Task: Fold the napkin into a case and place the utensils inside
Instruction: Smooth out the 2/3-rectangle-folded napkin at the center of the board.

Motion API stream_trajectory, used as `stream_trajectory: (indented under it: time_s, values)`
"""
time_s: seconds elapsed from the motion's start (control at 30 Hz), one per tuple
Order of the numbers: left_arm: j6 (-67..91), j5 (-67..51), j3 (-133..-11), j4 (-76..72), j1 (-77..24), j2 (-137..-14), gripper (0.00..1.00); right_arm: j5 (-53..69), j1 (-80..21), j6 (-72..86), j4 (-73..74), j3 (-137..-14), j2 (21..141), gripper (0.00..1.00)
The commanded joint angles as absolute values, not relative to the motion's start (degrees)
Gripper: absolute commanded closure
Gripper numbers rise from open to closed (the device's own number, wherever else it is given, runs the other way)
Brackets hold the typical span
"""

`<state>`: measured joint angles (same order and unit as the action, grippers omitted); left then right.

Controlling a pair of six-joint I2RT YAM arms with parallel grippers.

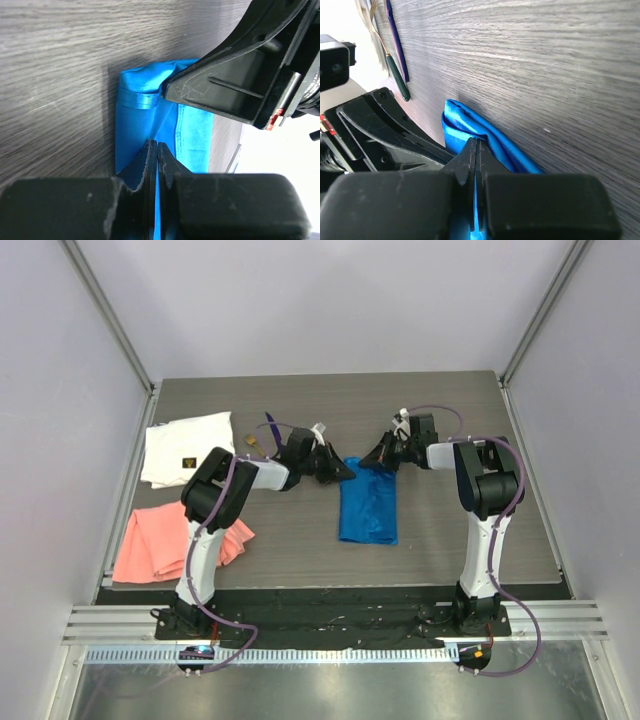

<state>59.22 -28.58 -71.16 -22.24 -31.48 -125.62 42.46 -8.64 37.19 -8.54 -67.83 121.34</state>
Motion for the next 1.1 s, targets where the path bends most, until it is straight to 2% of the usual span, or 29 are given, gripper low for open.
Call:
stream_trajectory:
  time_s: [0.0, 0.2, 0.43, 0.63, 0.77, 0.8, 0.97, 1.07]
  values:
    - [56.69, -27.60, -69.79, -20.13, -31.82, -123.83, 0.94, 40.60, -8.17, 35.68, -8.45, -69.60, 121.47, 0.99]
    - [52.47, -27.33, -72.77, -13.82, -31.82, -121.83, 0.93, 40.78, -8.26, 35.78, -5.81, -71.45, 119.27, 0.99]
    - [52.73, -27.77, -75.77, -5.81, -32.25, -112.95, 0.80, 40.69, -8.26, 35.60, -2.38, -73.30, 116.55, 0.99]
    - [50.80, -28.21, -70.50, -2.99, -32.69, -107.67, 0.81, 38.85, -8.17, 33.49, 2.19, -72.60, 111.72, 0.94]
    - [50.54, -27.86, -65.40, -3.08, -34.71, -106.26, 0.82, 35.61, -8.17, 30.95, 6.66, -71.46, 107.68, 0.76]
    - [50.45, -27.86, -64.96, -3.16, -36.02, -106.17, 0.83, 35.07, -8.17, 30.42, 7.38, -71.19, 107.14, 0.74]
    - [51.33, -27.68, -63.20, -5.53, -40.25, -107.14, 0.85, 36.91, -8.17, 30.50, 6.87, -67.43, 105.56, 0.77]
    - [51.77, -27.60, -63.02, -5.71, -41.48, -107.67, 0.85, 37.70, -8.26, 31.99, 3.88, -64.26, 104.68, 0.75]
